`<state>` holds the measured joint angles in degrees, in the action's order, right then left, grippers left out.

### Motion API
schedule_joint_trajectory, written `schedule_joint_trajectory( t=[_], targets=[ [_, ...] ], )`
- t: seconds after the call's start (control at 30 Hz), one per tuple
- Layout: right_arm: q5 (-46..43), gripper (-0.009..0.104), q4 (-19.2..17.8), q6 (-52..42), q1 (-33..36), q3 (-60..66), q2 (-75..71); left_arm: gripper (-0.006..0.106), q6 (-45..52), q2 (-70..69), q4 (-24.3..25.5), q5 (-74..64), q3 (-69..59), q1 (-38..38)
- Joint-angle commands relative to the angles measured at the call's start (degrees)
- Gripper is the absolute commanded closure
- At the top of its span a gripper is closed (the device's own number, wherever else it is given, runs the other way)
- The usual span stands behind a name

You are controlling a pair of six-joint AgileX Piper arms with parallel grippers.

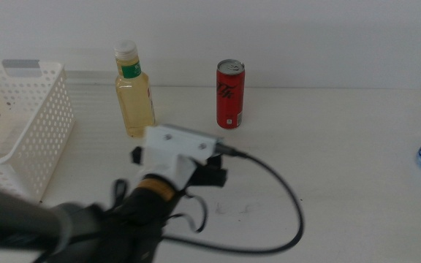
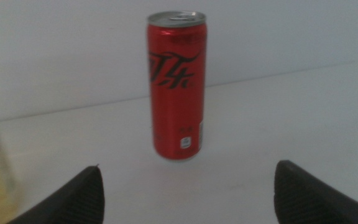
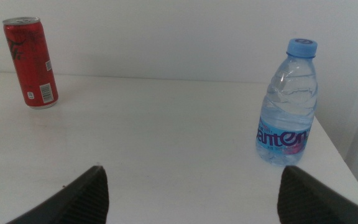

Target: Use arms to grab the bottles and put them into the dustbin to the left of the table.

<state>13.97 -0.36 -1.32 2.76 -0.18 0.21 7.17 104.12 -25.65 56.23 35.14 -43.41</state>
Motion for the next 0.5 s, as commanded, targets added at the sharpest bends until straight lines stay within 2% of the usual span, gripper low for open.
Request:
schedule_joint_trajectory(
  t=[0.0,0.2,0.47],
  targets=[
    [-0.25,0.003,-0.62,-0.06,-0.46,0.18,-0.21,0.007,-1.43,3.97,-1.67,1.11,4.87,-0.45],
    [-0.25,0.003,-0.62,-0.06,-0.46,0.18,-0.21,0.007,2.04,10.36,-4.57,-3.55,13.47,0.35],
    [-0.25,0.003,-0.62,-0.06,-0.46,0.18,-0.21,0.007,3.29,19.54,-0.35,-13.40,28.94,5.20]
  ],
)
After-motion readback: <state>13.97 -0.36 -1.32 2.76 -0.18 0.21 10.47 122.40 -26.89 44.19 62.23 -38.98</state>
